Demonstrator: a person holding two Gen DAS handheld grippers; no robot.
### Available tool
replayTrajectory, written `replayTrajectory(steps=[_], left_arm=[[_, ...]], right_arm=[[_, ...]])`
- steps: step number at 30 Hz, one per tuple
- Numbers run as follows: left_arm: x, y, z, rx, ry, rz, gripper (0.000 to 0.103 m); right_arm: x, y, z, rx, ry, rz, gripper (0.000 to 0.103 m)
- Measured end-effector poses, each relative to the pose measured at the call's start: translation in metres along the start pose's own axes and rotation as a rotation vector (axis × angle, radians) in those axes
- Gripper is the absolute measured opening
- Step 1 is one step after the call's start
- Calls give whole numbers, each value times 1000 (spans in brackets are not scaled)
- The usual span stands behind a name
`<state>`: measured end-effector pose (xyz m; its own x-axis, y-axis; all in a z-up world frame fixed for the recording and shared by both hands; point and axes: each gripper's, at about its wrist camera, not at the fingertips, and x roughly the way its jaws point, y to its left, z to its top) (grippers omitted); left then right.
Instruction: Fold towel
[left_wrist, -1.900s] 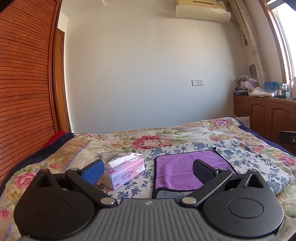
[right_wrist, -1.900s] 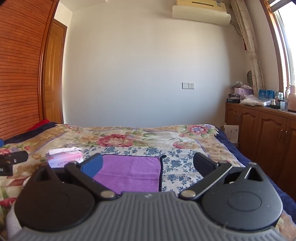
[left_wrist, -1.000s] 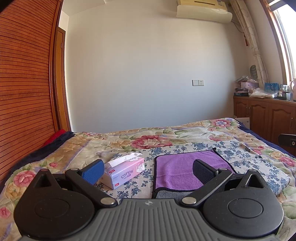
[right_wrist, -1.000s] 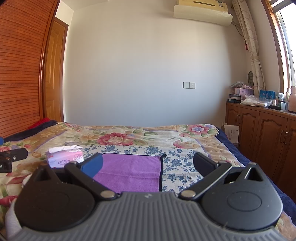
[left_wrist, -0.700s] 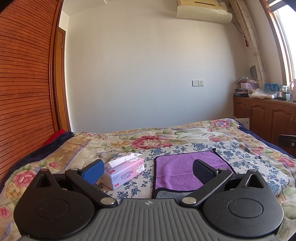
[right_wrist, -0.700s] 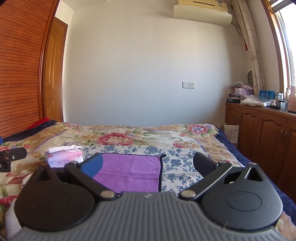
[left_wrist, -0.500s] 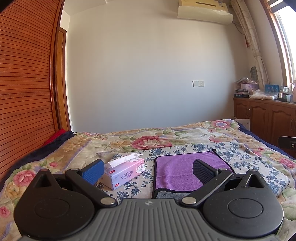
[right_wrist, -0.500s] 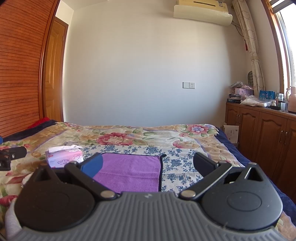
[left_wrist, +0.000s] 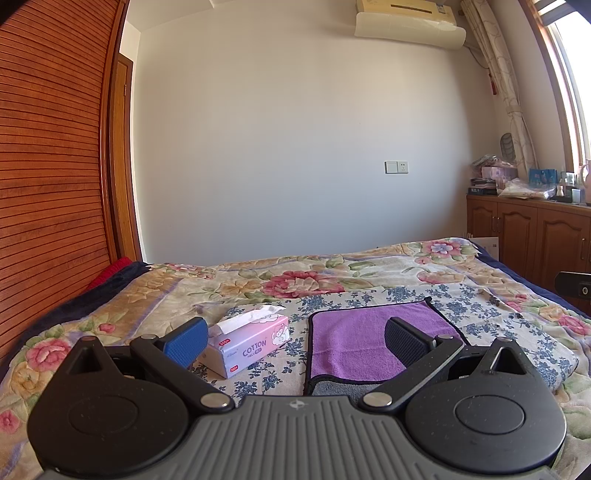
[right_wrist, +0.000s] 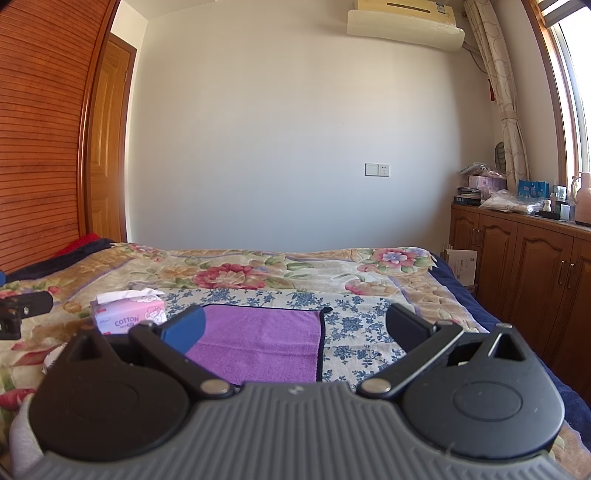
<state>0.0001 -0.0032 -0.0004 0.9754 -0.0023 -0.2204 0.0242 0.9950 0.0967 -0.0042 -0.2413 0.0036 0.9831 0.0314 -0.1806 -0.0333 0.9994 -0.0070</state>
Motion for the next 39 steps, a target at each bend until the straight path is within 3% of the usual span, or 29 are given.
replayTrajectory(steps=[28, 39], left_arm=[[1, 4, 1, -2, 5, 0, 103], [8, 1, -3, 4, 54, -8, 103]], right_arm=[[2, 0, 2, 0, 3, 2, 103], [7, 3, 0, 1, 43, 16, 103]])
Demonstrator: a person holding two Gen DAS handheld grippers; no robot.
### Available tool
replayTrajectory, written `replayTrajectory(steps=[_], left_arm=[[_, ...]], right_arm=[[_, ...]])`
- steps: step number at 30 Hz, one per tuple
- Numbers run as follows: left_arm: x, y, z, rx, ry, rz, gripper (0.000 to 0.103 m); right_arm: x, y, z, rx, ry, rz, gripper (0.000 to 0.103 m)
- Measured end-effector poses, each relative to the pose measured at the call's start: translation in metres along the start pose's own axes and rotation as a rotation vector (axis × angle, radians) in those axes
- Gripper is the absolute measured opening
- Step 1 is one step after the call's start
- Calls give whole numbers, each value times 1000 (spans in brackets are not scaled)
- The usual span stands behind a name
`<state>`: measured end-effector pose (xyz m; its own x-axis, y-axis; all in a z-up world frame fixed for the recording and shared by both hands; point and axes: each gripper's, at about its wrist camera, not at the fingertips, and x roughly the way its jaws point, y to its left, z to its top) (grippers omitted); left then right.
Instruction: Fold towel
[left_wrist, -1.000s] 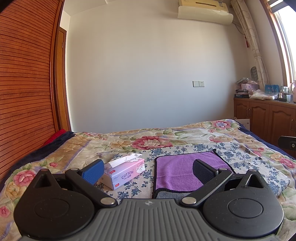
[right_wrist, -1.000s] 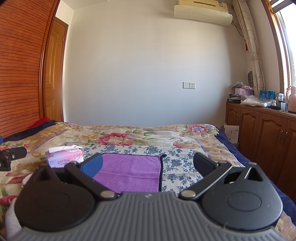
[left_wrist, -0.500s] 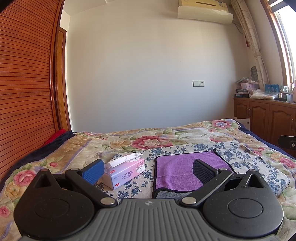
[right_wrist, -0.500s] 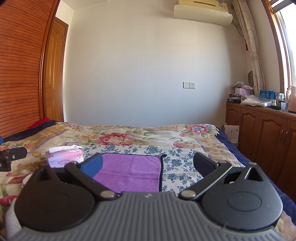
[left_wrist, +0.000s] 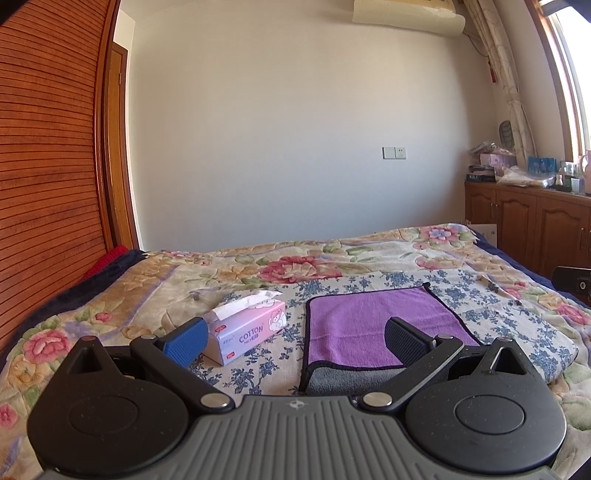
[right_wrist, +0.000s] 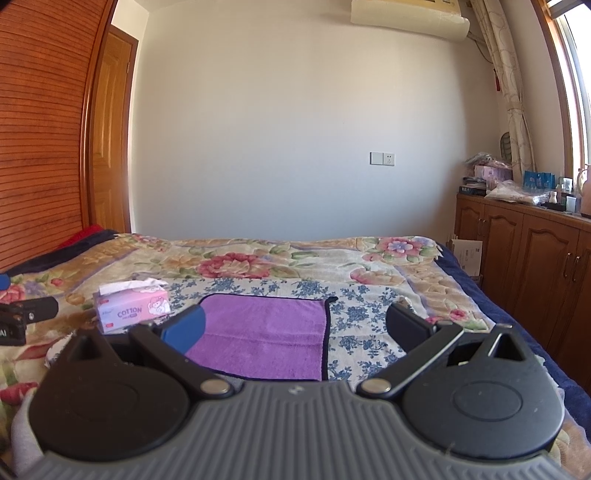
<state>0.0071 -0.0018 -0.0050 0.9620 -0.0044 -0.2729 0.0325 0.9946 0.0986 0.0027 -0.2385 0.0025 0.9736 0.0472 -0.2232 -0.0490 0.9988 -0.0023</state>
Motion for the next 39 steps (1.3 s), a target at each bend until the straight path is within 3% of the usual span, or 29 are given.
replayTrajectory(steps=[21, 33, 39], left_arm=[[35, -7, -4, 56, 114, -71, 103], [59, -6, -2, 54, 156, -134, 103], [74, -8, -3, 55, 183, -170, 97]], right_arm=[[43, -3, 0, 11, 138, 122, 103], [73, -3, 0, -60, 212, 169, 103], [87, -6, 1, -80, 242, 203, 103]])
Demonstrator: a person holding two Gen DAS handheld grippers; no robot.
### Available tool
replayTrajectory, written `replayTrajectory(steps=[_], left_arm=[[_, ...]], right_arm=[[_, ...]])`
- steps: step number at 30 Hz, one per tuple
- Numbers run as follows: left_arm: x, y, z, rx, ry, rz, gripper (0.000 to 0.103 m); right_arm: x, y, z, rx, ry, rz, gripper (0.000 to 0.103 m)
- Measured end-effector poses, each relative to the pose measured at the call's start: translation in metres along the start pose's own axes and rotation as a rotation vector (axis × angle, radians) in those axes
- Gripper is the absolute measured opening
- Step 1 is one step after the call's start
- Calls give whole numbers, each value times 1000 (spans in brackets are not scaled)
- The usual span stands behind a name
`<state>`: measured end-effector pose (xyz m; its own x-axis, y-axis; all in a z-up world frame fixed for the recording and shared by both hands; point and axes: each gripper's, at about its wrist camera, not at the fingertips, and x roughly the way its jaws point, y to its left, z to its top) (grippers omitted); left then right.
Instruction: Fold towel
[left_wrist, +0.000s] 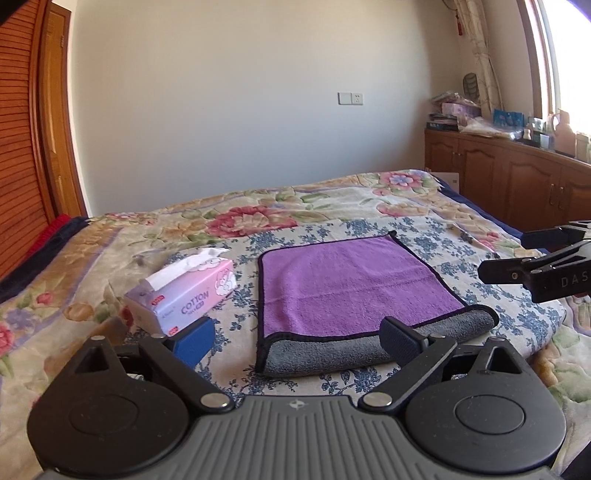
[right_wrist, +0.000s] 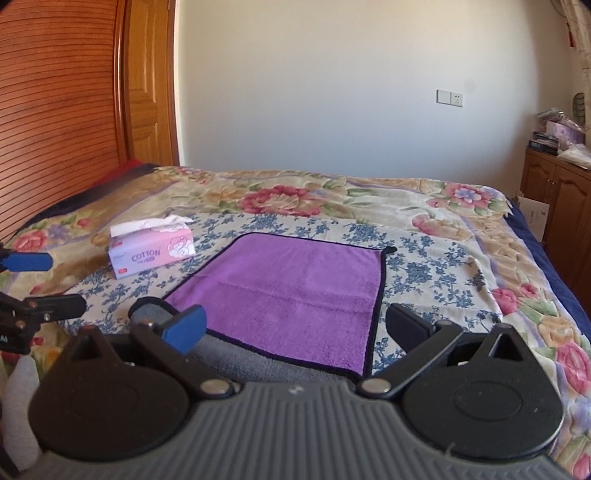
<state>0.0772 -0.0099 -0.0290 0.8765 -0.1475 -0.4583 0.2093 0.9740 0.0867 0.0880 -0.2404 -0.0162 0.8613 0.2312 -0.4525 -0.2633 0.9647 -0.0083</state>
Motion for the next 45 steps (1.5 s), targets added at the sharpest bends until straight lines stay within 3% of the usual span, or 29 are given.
replayTrajectory(steps=[7, 11, 29, 40, 45], left_arm=[[21, 2, 0, 24, 34, -8, 89], [35, 10, 2, 8, 61, -7, 84], [102, 40, 1, -39, 187, -30, 57], [127, 50, -3, -95, 253, -75, 54], [132, 49, -5, -90, 273, -92, 44]], right_arm=[[17, -6, 1, -28, 40, 16, 102], [29, -13, 1, -26, 78, 25, 90], [66, -30, -17, 28, 259, 50, 86], [77, -38, -25, 84, 344, 58, 86], [82, -43, -29, 120, 375, 58, 86]])
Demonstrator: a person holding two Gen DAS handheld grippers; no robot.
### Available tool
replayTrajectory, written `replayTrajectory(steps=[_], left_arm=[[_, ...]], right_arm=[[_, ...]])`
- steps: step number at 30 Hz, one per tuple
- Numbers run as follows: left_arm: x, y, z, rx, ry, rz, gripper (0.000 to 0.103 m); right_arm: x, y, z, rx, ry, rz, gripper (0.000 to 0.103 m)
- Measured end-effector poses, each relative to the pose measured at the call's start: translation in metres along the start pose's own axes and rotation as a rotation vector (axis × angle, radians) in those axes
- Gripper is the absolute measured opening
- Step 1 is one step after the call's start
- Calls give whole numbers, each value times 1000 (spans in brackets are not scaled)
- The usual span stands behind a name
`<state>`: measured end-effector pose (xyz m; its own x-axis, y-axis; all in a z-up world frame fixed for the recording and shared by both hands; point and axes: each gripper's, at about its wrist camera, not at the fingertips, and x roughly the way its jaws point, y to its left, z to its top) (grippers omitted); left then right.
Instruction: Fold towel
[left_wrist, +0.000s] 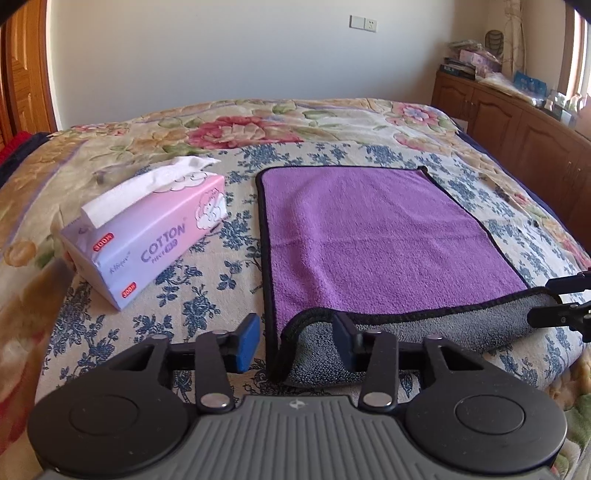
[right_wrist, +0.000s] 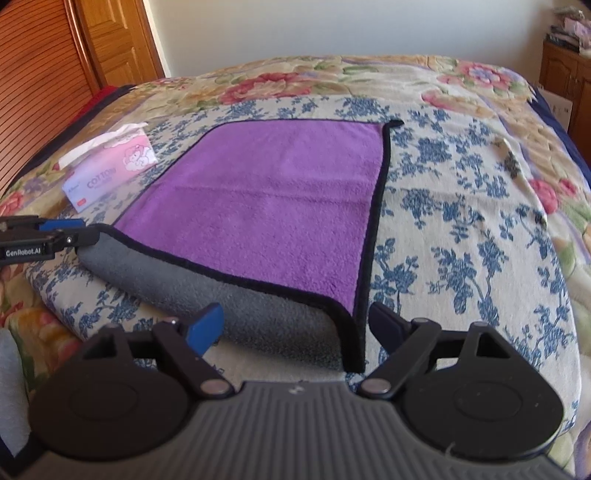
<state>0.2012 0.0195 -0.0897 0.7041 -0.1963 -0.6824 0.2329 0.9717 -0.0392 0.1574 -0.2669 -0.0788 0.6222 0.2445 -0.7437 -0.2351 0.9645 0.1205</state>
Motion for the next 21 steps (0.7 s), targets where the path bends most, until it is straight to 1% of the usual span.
replayTrajectory(steps=[2, 6, 8, 9, 10, 13, 14, 18, 19, 20, 21], left_arm=[[2, 0, 0, 2, 6, -5, 37], [4, 1, -1, -5, 23, -15, 28], [3, 1, -2, -5, 25, -17, 21], [3, 1, -3, -7, 26, -21, 20], [4, 2, -3, -11, 29, -24, 20], [4, 1, -4, -10, 35, -26, 20], [4, 1, -4, -8, 36, -24, 20], [4, 0, -5, -7, 37, -19, 19], [4, 0, -5, -7, 37, -16, 17], [4, 0, -5, -6, 36, -13, 15], [4, 0, -5, -4, 36, -11, 14]], right_arm=[[2, -1, -1, 5, 10, 0, 86], [2, -2, -1, 24, 23, 18, 86], [1, -3, -1, 29, 24, 37, 79], [0, -3, 0, 32, 25, 44, 74], [0, -3, 0, 34, 26, 43, 72], [0, -4, 0, 35, 31, 38, 59], [0, -5, 0, 37, 34, 32, 56], [0, -9, 1, 51, 38, 32, 41], [0, -11, 1, 52, 39, 39, 30], [0, -11, 1, 52, 41, 40, 24], [0, -12, 1, 50, 43, 34, 23]])
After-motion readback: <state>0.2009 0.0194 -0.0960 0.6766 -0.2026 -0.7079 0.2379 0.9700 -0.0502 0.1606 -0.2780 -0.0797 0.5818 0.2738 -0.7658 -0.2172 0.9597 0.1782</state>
